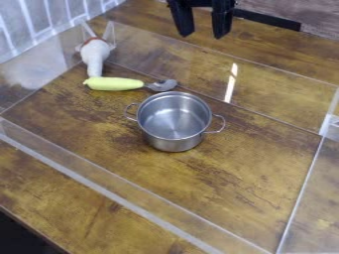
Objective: Remove the mushroom from the silver pot and put it on the table
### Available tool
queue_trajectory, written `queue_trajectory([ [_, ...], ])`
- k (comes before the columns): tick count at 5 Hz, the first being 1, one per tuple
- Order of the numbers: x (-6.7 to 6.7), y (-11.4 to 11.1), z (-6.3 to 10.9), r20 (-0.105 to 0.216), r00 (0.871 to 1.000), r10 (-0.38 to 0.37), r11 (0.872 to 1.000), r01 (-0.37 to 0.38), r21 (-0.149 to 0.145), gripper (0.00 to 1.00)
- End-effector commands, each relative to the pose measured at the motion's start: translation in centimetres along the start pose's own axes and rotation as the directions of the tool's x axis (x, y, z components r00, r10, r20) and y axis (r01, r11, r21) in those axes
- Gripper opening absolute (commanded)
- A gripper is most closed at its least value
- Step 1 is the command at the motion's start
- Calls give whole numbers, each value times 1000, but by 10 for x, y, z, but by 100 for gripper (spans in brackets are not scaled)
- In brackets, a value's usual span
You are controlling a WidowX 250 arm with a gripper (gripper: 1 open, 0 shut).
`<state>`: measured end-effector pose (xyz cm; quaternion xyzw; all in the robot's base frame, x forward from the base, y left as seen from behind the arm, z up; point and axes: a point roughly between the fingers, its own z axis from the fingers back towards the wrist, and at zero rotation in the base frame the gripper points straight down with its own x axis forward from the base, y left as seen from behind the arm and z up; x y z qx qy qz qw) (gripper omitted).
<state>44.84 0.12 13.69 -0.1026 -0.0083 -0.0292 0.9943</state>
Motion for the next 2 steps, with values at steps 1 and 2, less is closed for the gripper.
queue_trajectory([
  [1, 0, -5, 17, 38, 999, -29, 1000, 29, 6, 100],
  [2, -1, -16, 10, 20, 998, -60, 998, 60, 4, 100],
])
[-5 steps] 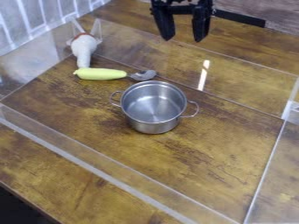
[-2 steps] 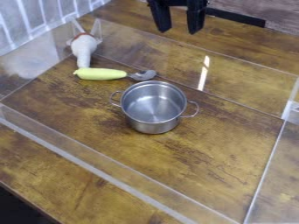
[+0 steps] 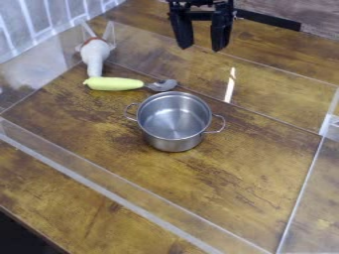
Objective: Remove the mushroom from the silver pot and put it on the table
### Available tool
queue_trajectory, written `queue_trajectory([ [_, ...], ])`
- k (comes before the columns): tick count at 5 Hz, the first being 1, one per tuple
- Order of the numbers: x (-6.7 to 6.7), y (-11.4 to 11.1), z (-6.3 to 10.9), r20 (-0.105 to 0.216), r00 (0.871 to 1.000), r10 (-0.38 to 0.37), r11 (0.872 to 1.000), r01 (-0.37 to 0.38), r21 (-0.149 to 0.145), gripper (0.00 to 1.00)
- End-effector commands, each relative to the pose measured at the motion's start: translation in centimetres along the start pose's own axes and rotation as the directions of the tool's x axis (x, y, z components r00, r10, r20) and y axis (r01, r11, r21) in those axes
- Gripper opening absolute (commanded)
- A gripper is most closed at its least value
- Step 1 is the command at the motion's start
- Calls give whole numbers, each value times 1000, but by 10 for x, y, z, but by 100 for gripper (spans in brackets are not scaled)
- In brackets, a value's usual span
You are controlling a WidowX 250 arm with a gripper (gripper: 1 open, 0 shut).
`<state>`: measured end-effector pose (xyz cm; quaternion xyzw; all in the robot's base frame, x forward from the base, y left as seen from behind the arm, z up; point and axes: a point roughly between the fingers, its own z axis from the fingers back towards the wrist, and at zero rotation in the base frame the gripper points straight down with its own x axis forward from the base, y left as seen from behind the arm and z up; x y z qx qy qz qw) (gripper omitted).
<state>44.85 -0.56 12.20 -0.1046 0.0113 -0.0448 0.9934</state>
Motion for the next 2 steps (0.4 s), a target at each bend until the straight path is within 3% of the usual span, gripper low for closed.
queue_trajectory([
  [1, -4, -20, 27, 71, 997, 21, 1000, -22, 8, 100],
  [2, -6, -23, 31, 77, 995, 67, 998, -68, 4, 100],
])
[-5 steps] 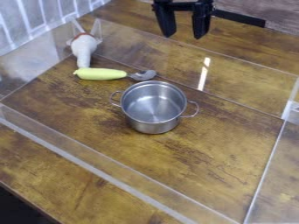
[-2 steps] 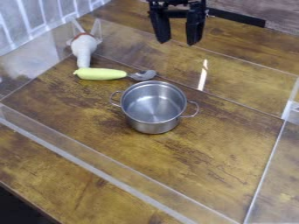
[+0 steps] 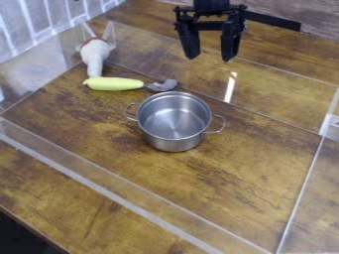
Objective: Remove the mushroom from the silver pot and put it on the table
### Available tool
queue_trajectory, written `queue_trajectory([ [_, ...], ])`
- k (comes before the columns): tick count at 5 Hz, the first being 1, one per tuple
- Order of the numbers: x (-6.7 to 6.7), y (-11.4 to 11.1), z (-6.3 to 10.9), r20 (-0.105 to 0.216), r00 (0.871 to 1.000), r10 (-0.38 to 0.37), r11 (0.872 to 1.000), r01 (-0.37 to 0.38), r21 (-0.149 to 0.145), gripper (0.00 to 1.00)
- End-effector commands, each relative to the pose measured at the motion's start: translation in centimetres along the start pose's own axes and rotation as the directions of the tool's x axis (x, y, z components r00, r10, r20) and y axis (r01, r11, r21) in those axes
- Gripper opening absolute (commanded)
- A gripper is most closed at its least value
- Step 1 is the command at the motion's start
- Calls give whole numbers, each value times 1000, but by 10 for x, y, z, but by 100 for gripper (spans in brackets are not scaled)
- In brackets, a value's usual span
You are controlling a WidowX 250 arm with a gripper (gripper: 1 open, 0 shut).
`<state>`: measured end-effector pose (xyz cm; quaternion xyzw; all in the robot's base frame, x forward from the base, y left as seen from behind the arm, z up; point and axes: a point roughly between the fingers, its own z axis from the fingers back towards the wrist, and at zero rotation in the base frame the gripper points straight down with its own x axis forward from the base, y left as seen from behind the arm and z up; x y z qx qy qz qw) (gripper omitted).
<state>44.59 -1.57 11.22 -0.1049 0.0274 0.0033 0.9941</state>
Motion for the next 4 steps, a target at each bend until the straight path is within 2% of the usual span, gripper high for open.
queue_trajectory([
  [1, -4, -14, 52, 101, 994, -40, 999, 41, 1, 100],
  [2, -2, -12, 57, 91, 994, -58, 998, 58, 3, 100],
  [3, -5, -9, 45, 59, 996, -70, 998, 70, 4, 100],
  [4, -9, -7, 45, 42, 995, -87, 996, 87, 8, 100],
])
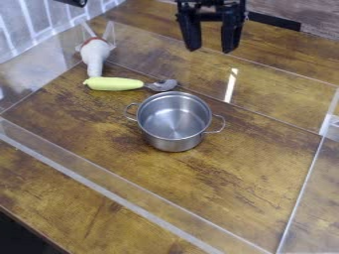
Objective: Remove the mushroom from the silver pot and put it on the table
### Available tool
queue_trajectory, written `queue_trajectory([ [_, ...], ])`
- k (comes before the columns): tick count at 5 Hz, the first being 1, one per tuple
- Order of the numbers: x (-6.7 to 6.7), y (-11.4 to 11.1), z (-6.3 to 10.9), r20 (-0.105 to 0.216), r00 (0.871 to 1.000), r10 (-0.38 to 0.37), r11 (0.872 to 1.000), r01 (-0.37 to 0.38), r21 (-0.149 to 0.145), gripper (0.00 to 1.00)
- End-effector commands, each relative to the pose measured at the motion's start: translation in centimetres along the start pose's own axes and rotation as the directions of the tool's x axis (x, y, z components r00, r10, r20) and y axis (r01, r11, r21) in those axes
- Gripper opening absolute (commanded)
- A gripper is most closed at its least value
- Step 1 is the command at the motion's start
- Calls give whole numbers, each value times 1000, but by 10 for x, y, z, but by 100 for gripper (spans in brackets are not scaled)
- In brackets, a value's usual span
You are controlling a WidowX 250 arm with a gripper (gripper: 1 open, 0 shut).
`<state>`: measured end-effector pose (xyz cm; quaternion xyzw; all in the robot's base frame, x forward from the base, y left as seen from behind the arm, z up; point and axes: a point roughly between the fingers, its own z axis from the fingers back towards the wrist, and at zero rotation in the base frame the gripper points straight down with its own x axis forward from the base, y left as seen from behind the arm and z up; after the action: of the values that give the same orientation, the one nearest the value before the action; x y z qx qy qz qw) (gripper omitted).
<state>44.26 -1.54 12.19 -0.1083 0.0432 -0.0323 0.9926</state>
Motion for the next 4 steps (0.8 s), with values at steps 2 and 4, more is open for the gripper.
queue_trajectory([
  [2, -5, 0, 42, 80, 996, 45, 999, -47, 16, 100],
  [4, -11, 7, 36, 54, 998, 27, 999, -28, 28, 100],
])
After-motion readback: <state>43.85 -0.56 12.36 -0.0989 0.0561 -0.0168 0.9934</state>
